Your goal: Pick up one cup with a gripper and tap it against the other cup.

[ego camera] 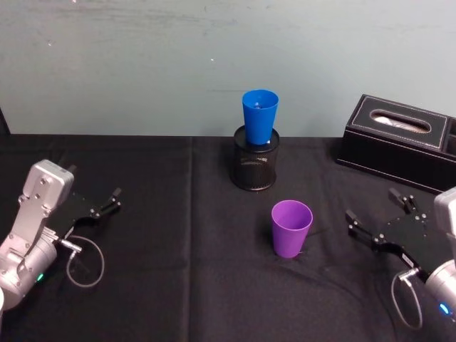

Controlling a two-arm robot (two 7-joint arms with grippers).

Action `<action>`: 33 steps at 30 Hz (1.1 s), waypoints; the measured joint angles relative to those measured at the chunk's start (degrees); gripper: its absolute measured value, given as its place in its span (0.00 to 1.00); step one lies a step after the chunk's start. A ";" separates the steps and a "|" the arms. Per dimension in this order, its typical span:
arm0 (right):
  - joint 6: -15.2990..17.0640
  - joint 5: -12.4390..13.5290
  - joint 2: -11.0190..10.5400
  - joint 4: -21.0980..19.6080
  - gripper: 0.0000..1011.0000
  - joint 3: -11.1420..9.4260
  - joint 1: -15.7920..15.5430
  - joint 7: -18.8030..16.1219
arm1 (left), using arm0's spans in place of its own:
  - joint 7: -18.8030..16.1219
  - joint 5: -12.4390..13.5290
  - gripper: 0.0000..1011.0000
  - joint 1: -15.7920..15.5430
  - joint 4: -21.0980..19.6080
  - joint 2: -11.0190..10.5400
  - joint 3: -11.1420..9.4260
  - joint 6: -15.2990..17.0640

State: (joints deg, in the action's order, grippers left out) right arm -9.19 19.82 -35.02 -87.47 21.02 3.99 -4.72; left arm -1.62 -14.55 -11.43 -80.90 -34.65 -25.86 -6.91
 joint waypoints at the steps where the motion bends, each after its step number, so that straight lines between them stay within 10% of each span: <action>1: -0.07 0.04 0.02 -0.17 0.99 -0.13 -0.27 -0.09 | 0.00 0.00 1.00 0.00 0.00 0.00 0.00 0.00; 33: -0.73 2.99 4.61 -2.06 0.99 -2.11 -5.27 -7.71 | 0.00 0.00 1.00 0.00 0.00 0.00 0.00 0.00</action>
State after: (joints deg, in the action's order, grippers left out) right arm -9.91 22.82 -30.41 -89.53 18.91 -1.28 -12.43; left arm -1.62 -14.55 -11.43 -80.90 -34.64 -25.86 -6.91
